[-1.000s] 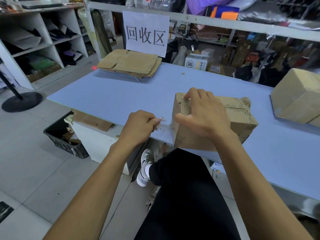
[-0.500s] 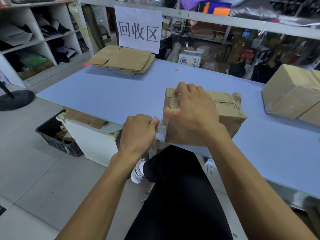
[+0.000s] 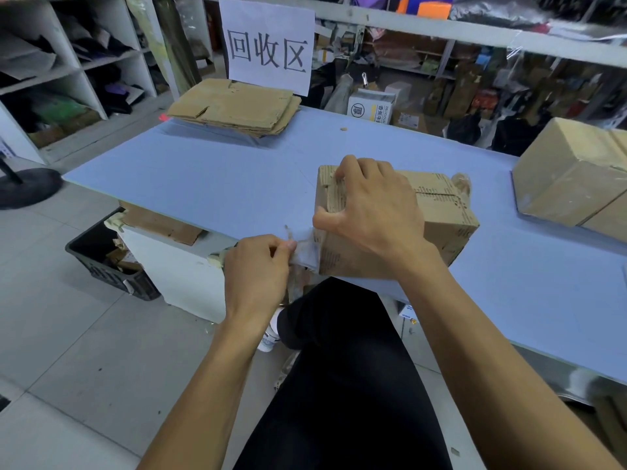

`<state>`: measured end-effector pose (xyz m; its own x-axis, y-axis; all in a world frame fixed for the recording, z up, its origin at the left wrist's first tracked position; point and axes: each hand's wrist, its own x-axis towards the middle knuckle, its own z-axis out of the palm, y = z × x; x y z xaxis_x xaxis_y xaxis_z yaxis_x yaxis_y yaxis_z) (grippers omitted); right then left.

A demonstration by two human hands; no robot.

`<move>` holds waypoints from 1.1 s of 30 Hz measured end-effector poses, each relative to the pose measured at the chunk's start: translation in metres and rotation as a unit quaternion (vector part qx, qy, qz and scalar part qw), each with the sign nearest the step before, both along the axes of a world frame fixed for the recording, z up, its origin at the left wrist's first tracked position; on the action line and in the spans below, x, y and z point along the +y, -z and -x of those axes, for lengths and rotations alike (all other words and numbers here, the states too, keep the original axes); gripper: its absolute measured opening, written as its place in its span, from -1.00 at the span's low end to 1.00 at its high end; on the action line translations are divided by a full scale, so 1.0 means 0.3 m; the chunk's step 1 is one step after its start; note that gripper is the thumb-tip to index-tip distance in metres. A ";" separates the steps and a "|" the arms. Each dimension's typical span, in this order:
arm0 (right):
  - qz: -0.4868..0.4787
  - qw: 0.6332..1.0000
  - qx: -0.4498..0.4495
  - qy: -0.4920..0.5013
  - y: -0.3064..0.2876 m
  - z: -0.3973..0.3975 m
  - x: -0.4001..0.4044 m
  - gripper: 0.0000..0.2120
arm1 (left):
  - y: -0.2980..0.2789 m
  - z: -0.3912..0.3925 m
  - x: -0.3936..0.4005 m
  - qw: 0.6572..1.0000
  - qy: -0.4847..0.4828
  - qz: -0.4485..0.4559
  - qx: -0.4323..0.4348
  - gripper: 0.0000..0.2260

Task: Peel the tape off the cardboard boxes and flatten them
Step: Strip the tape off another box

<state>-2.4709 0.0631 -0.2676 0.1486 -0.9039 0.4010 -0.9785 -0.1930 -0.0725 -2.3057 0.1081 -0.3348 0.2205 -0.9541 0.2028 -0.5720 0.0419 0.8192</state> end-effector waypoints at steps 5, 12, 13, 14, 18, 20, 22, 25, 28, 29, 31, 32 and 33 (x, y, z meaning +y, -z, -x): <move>-0.021 1.000 -0.005 -0.013 -0.011 0.005 0.007 -0.45 | -0.014 -0.045 -0.054 0.993 0.003 -0.021 0.119 -0.96; -0.037 0.999 -0.016 -0.012 -0.017 0.006 0.008 -0.47 | -0.009 -0.052 -0.136 0.993 0.100 -0.055 0.012 -0.72; -0.039 0.999 -0.018 -0.012 -0.018 0.005 0.009 -0.47 | -0.007 -0.041 -0.148 0.991 0.112 -0.074 -0.008 -0.74; -0.040 0.999 -0.019 -0.012 -0.018 0.005 0.010 -0.47 | -0.001 -0.033 -0.158 0.988 0.120 -0.092 -0.027 -0.82; -0.040 0.999 -0.022 -0.009 -0.019 0.004 0.011 -0.48 | 0.026 -0.008 -0.177 0.986 0.131 -0.074 -0.078 -0.69; -0.041 0.999 -0.022 -0.008 -0.019 0.004 0.012 -0.48 | 0.024 0.003 -0.181 0.990 0.119 -0.051 -0.062 -0.75; -0.038 0.999 -0.024 -0.007 -0.019 0.004 0.012 -0.49 | 0.022 0.010 -0.185 0.990 0.123 -0.035 -0.066 -0.84; -0.039 0.999 -0.025 -0.009 -0.020 0.004 0.014 -0.48 | 0.021 0.016 -0.176 0.988 0.141 -0.033 -0.050 -0.77; -0.039 0.999 -0.026 -0.009 -0.020 0.004 0.014 -0.48 | 0.025 0.017 -0.171 0.988 0.143 -0.061 -0.007 -0.72; -0.037 0.999 -0.025 -0.009 -0.022 0.004 0.015 -0.49 | 0.029 0.019 -0.174 0.988 0.138 -0.072 0.005 -0.77; -0.039 0.999 -0.025 -0.009 -0.022 0.004 0.014 -0.50 | 0.031 0.021 -0.179 0.987 0.113 -0.093 0.063 -0.83; -0.041 0.999 -0.027 -0.007 -0.022 0.004 0.014 -0.50 | 0.030 0.020 -0.181 0.985 0.096 -0.106 0.099 -0.82; -0.042 0.999 -0.029 -0.005 -0.022 0.005 0.015 -0.50 | 0.031 0.017 -0.182 0.981 0.080 -0.118 0.129 -0.80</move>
